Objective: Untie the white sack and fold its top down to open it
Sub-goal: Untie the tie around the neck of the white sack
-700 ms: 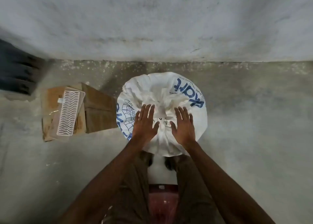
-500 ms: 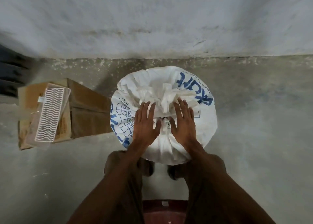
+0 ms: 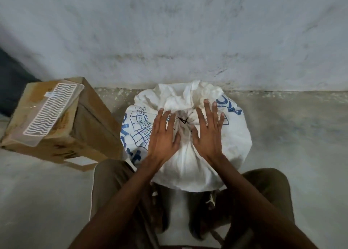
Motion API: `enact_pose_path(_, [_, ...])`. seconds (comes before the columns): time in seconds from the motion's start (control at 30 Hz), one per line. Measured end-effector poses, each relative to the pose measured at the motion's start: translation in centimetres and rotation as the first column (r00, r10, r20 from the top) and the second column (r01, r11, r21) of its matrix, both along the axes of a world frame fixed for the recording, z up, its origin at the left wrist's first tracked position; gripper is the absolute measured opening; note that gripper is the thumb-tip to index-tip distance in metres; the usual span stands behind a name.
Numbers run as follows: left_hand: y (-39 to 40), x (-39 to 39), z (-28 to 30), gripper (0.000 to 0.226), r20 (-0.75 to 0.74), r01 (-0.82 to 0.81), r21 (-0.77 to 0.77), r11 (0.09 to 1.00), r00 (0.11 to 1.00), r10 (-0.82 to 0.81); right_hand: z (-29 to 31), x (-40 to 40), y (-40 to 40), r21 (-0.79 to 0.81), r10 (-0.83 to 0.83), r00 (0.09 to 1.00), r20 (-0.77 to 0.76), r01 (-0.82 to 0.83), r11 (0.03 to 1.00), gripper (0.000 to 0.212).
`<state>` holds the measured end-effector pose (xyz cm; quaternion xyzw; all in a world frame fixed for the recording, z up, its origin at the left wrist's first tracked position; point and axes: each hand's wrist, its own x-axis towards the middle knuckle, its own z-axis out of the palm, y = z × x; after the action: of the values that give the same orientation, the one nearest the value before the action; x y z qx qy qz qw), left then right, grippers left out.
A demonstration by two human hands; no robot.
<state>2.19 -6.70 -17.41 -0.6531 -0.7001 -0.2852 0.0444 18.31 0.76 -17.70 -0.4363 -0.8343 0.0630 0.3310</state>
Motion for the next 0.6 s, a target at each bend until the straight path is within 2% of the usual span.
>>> enact_pose_path(0.2, [-6.2,1.8,3.4,0.060,-0.010,-0.019,-0.040,0.999,1.000,0.018,2.5,3.5,-6.1,-0.092,0.054,0.995,0.083,-0.047,0.995,0.061])
enact_pose_path(0.33, [-8.5,2.4,5.7,0.050,0.038,-0.049,-0.040,0.998,0.998,0.050,5.1,5.1,-8.4,-0.118,0.009,0.995,0.099,0.002,0.993,0.058])
enact_pose_path(0.6, [-7.2,2.0,5.5,0.038,0.164,0.003,-0.144,0.990,0.986,0.021,5.9,5.8,-7.1,-0.152,0.064,0.991,0.120,-0.045,0.987,0.047])
